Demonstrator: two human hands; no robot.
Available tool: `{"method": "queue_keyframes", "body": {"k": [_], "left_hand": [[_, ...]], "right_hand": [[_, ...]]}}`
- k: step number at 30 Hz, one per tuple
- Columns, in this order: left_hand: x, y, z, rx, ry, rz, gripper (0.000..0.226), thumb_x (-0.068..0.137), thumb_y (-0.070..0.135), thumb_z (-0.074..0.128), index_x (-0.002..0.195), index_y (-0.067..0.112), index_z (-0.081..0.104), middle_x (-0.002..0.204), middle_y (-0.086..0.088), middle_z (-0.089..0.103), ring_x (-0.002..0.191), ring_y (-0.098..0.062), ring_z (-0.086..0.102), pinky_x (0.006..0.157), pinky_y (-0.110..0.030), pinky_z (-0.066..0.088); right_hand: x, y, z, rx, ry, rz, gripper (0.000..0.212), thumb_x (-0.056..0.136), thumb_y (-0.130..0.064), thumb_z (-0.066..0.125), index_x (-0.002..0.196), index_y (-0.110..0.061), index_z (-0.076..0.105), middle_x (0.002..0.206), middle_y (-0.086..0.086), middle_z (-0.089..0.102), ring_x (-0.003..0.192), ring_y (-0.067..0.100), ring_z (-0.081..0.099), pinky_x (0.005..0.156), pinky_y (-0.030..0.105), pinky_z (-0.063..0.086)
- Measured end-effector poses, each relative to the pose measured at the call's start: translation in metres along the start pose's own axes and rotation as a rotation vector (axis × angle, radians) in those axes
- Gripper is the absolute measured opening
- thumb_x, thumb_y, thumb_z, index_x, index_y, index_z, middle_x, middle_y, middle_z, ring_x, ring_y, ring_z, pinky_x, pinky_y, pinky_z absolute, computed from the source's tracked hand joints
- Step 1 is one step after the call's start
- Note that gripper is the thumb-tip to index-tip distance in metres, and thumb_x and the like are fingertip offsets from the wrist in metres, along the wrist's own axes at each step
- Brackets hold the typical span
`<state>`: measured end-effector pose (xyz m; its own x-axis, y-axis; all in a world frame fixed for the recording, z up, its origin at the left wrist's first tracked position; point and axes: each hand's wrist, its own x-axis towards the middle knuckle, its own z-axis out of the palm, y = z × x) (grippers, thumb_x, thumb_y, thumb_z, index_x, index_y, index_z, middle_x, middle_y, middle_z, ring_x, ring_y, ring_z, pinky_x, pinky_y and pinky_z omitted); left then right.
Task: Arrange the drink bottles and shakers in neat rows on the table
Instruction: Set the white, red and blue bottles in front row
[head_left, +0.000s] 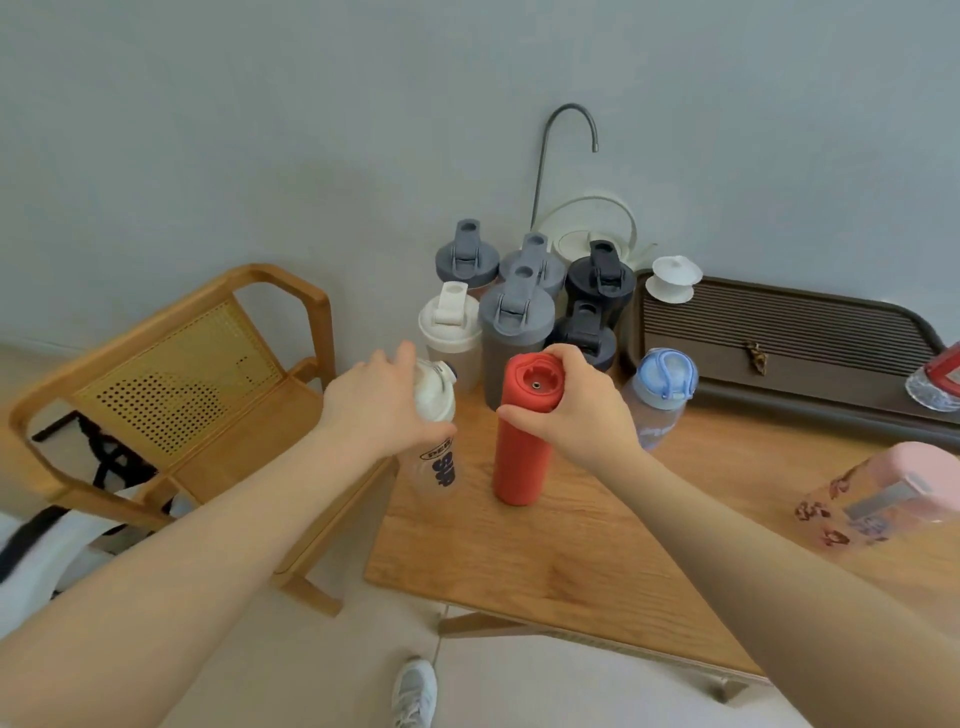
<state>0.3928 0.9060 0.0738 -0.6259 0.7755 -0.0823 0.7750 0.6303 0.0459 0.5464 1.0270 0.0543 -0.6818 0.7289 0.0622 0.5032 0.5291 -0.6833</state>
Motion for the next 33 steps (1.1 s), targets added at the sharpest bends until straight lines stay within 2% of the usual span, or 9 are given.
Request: {"method": "queue_keyframes", "body": {"k": [7,10,13,16,18,22,24,27,33], "left_hand": [[0.04,-0.014,-0.006,0.041,0.002,0.005,0.081,0.071,0.067,0.059,0.123,0.01,0.035,0.118,-0.011,0.044,0.1,-0.032,0.057,0.066,-0.035,0.04],[0.053,-0.024,-0.007,0.018,-0.087,0.085,0.097,0.07,0.07,0.057,0.141,0.016,0.018,0.132,-0.013,0.037,0.106,-0.035,0.057,0.069,-0.036,0.044],[0.058,-0.041,-0.019,-0.069,-0.329,0.226,0.113,0.066,0.062,0.068,0.147,0.029,-0.004,0.146,-0.011,0.027,0.119,-0.032,0.05,0.086,-0.037,0.047],[0.059,-0.057,-0.031,-0.003,-0.506,0.415,0.122,0.063,0.046,0.079,0.145,0.036,-0.011,0.153,-0.003,0.008,0.118,-0.025,0.05,0.086,-0.031,0.046],[0.06,-0.063,-0.03,0.074,-0.449,0.524,0.117,0.063,0.041,0.08,0.145,0.036,-0.004,0.154,0.001,0.001,0.114,-0.024,0.051,0.08,-0.029,0.046],[0.068,-0.066,-0.014,0.084,-0.192,0.655,0.099,0.063,0.05,0.074,0.142,0.033,0.016,0.142,0.004,0.033,0.117,-0.021,0.042,0.085,-0.032,0.045],[0.073,-0.065,-0.011,-0.019,-0.179,0.613,0.095,0.063,0.052,0.073,0.14,0.031,0.022,0.135,0.003,0.041,0.117,-0.021,0.042,0.087,-0.033,0.044],[0.076,-0.057,-0.009,-0.16,-0.18,0.507,0.094,0.063,0.049,0.074,0.14,0.031,0.022,0.13,0.0,0.043,0.111,-0.024,0.05,0.077,-0.032,0.045],[0.078,-0.038,-0.005,-0.143,-0.105,0.45,0.085,0.063,0.048,0.073,0.133,0.026,0.03,0.121,-0.007,0.046,0.101,-0.029,0.054,0.076,-0.037,0.048]], "right_hand": [[0.032,-0.023,0.026,-0.151,0.04,0.077,0.066,0.068,-0.056,0.069,0.114,-0.019,0.04,0.111,-0.001,0.058,0.097,0.021,0.059,0.074,0.036,0.05],[0.037,-0.03,0.033,-0.294,-0.015,0.036,0.078,0.073,-0.057,0.064,0.13,-0.019,0.03,0.125,0.004,0.051,0.106,0.026,0.057,0.074,0.036,0.049],[0.04,-0.034,0.031,-0.461,-0.098,-0.099,0.089,0.076,-0.053,0.063,0.145,-0.028,0.012,0.149,0.008,0.025,0.127,0.032,0.039,0.091,0.043,0.046],[0.045,-0.037,0.018,-0.579,-0.276,-0.272,0.09,0.077,-0.04,0.066,0.146,-0.033,0.008,0.158,0.0,-0.005,0.139,0.027,0.016,0.101,0.043,0.04],[0.049,-0.042,0.011,-0.631,-0.388,-0.275,0.089,0.079,-0.031,0.064,0.146,-0.034,0.007,0.157,-0.007,0.002,0.136,0.024,0.019,0.101,0.042,0.042],[0.055,-0.05,0.01,-0.68,-0.378,-0.227,0.08,0.079,-0.029,0.063,0.145,-0.028,0.017,0.149,-0.003,0.025,0.122,0.026,0.04,0.095,0.04,0.046],[0.054,-0.05,0.011,-0.688,-0.321,-0.172,0.078,0.078,-0.037,0.064,0.143,-0.024,0.023,0.143,0.002,0.033,0.119,0.027,0.044,0.093,0.039,0.046],[0.052,-0.049,0.012,-0.67,-0.216,-0.097,0.075,0.076,-0.044,0.065,0.138,-0.019,0.031,0.133,0.005,0.042,0.112,0.028,0.049,0.09,0.04,0.048],[0.054,-0.05,0.018,-0.647,-0.174,-0.066,0.075,0.075,-0.044,0.066,0.136,-0.018,0.032,0.133,0.006,0.042,0.114,0.029,0.048,0.09,0.04,0.047]]}}
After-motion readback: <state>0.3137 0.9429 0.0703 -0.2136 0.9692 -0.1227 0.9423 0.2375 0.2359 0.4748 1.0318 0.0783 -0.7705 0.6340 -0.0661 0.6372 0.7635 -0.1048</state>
